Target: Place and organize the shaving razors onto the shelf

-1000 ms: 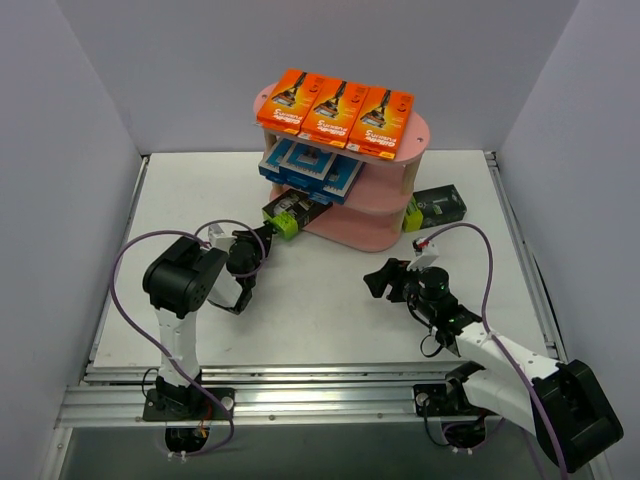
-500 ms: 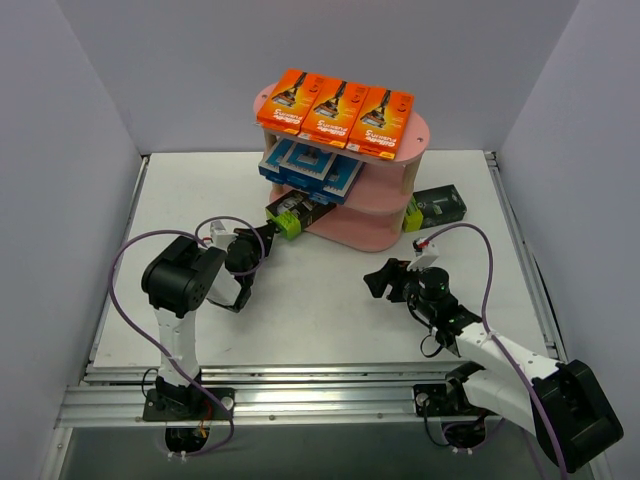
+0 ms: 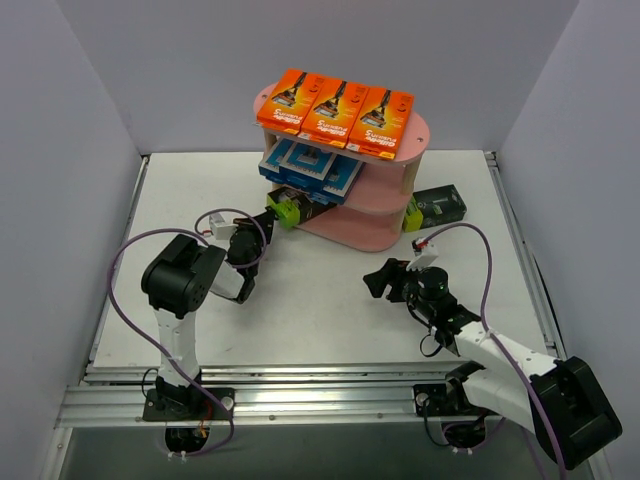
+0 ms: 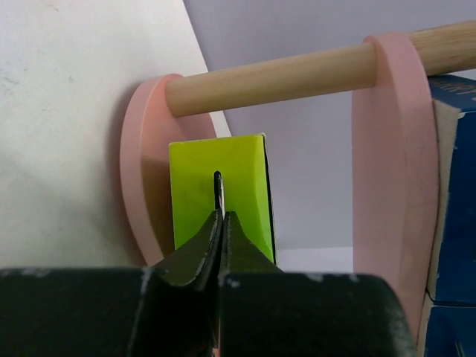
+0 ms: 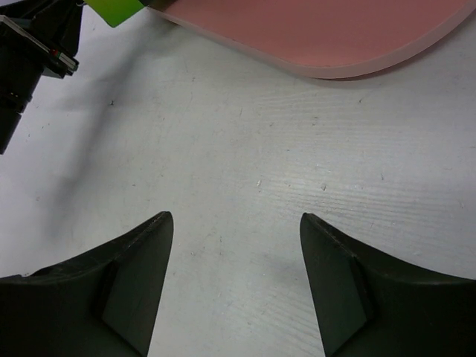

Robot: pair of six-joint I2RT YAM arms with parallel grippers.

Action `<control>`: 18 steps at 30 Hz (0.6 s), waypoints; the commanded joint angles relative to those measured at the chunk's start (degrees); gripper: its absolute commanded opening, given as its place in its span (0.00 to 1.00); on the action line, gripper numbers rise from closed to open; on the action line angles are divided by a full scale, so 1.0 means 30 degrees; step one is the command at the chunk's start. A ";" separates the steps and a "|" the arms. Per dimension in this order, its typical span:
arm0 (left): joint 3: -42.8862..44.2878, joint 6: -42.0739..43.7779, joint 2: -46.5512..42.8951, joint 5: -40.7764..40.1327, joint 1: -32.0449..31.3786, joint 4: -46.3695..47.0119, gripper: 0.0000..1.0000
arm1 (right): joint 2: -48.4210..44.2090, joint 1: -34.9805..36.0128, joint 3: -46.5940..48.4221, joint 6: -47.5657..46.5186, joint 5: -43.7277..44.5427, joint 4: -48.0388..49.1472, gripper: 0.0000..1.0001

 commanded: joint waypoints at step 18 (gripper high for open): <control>0.0704 0.0589 0.0707 -0.7174 -0.1679 0.4607 0.02 | 0.0800 -0.0199 0.0070 -0.0308 -0.0679 0.1240 0.64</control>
